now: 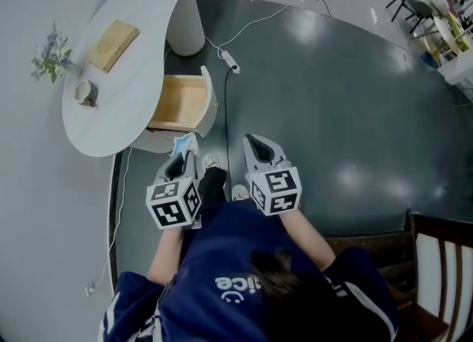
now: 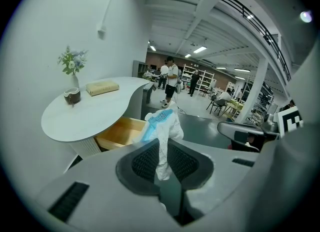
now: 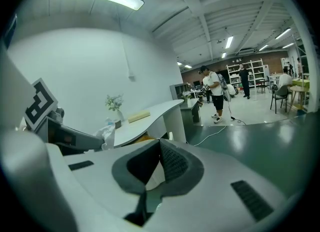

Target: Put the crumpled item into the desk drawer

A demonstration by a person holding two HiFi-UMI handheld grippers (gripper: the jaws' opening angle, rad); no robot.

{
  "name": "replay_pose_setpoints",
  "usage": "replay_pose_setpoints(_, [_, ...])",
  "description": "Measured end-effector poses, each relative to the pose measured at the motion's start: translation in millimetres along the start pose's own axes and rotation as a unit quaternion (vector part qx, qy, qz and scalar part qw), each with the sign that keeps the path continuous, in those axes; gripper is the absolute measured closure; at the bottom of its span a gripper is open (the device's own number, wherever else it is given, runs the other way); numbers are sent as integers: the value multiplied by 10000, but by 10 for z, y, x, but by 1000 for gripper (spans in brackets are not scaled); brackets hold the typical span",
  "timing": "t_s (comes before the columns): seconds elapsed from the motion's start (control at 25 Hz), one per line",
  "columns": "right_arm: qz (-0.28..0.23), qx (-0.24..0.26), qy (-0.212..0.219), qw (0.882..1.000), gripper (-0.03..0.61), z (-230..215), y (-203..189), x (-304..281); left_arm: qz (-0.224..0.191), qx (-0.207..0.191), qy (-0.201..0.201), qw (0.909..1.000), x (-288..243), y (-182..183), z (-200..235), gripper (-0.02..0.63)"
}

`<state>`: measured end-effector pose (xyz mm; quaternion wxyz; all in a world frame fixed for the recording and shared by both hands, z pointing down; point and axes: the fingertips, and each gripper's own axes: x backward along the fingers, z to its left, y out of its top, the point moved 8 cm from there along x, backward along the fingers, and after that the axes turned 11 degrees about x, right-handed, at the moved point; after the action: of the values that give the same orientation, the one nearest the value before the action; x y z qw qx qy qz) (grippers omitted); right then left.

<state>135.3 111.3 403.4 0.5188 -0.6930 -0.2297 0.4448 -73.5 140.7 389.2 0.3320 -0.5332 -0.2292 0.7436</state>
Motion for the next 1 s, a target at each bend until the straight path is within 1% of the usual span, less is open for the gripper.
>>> replay_pose_setpoints(0.2, [100, -349, -306, 9989, 572, -184, -1, -91, 64, -92, 39, 9999, -216, 183, 74, 568])
replay_pose_setpoints(0.32, [217, -436, -401, 9980, 571, -210, 5, -195, 141, -141, 108, 9997, -374, 281, 179, 568])
replay_pose_setpoints(0.44, [340, -393, -431, 9977, 571, -213, 45, -366, 225, -160, 127, 9995, -560, 381, 305, 568])
replay_pose_setpoints(0.64, [501, -279, -522, 9970, 571, -230, 128, -673, 387, -94, 10, 9992, -843, 570, 491, 568])
replay_pose_setpoints(1.0, [811, -256, -746, 9936, 572, -218, 289, -1239, 672, -109, -117, 9976, -1319, 951, 843, 568])
